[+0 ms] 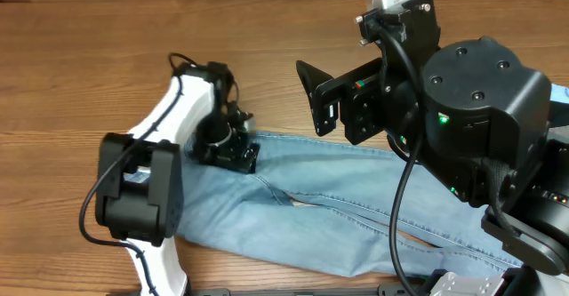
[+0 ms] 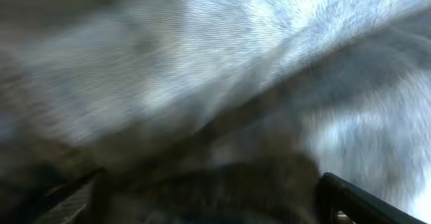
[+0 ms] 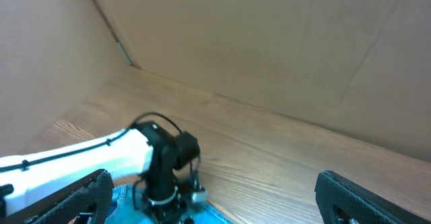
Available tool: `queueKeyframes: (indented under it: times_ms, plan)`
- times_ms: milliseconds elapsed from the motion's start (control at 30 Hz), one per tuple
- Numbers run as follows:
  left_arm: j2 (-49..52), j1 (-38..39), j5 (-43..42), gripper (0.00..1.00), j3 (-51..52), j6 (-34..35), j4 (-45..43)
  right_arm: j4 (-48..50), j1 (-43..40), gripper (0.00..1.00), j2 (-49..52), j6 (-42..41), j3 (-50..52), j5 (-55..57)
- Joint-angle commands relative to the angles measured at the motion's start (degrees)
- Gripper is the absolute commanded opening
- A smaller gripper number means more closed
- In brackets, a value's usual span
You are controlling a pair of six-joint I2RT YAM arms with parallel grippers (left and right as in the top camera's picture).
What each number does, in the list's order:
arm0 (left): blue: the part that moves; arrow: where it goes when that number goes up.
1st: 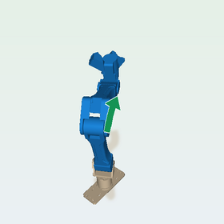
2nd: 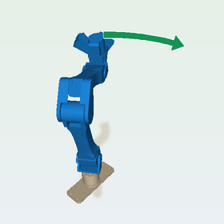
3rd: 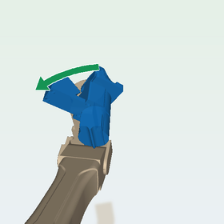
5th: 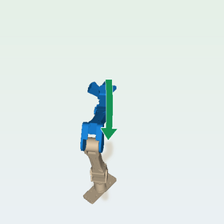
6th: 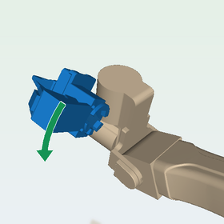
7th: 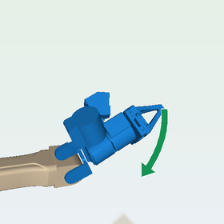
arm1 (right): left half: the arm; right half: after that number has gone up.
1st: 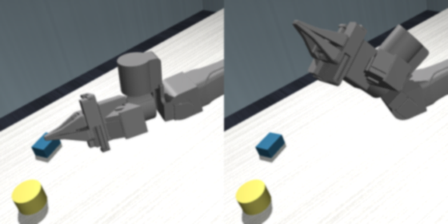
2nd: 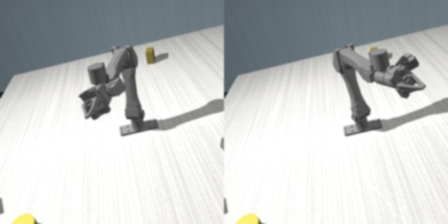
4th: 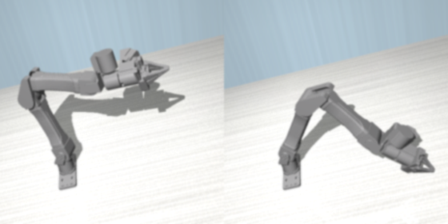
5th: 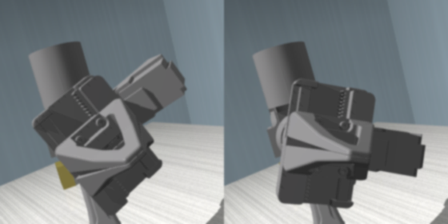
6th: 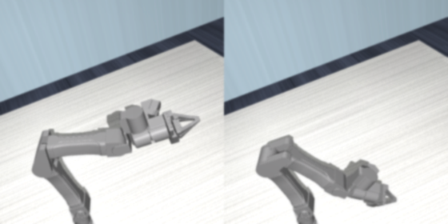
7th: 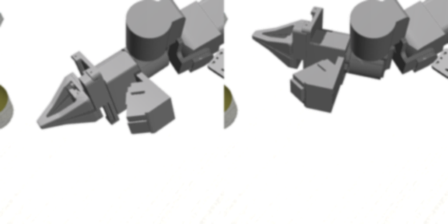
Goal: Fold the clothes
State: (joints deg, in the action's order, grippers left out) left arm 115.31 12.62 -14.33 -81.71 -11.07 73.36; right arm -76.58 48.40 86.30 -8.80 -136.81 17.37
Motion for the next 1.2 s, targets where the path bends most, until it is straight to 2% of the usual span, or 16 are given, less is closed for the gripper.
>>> queueKeyframes:
  times_ms: [0,33,67,233,367,600,767,800,833,900,967,1167]
  plan:
    - [0.68,2.43,0.33,0.50,3.87,-1.55,-2.34,0.11,-0.22,1.00,-0.22,-0.24,-0.85,0.63]
    - [0.68,2.78,0.42,0.11,4.61,-0.94,-2.97,0.07,-0.22,1.00,-0.22,-0.24,-0.85,0.63]
    - [0.68,2.89,0.81,0.04,5.20,0.31,-3.54,0.04,-0.22,1.00,-0.22,-0.24,-0.85,0.66]
    - [0.37,1.11,5.35,0.04,4.24,7.45,-3.56,0.04,-0.22,1.00,-0.22,-0.24,-0.85,0.94]
    - [-0.39,-4.72,10.97,0.04,-2.25,13.09,-1.14,0.07,-0.22,1.00,-0.22,-0.24,-0.83,1.29]
    - [-2.16,-18.51,5.84,0.04,-20.70,16.24,-0.04,0.02,-0.22,1.00,-0.22,-0.26,-0.85,1.27]
    - [-2.25,-23.91,2.67,0.04,-31.23,15.32,0.72,0.00,-0.22,1.00,-0.22,-0.24,-0.85,1.27]
    - [-2.25,-24.26,2.64,0.06,-32.30,15.21,1.38,-0.02,-0.22,1.00,-0.22,-0.24,-0.85,1.27]
    - [-2.25,-24.28,2.21,0.15,-32.83,14.29,2.38,-0.04,-0.22,1.00,-0.22,-0.26,-0.85,1.27]
    - [-2.16,-23.98,1.16,0.43,-32.72,11.43,5.88,-0.04,-0.22,1.00,-0.22,-0.26,-0.83,1.25]
    - [-2.14,-22.86,1.18,0.61,-30.69,10.84,8.70,-0.04,-0.22,1.00,-0.22,-0.24,-0.83,1.27]
    - [-2.14,-18.34,1.20,0.79,-18.67,11.54,9.70,-0.31,-0.22,1.00,-0.22,-0.26,-0.83,1.25]
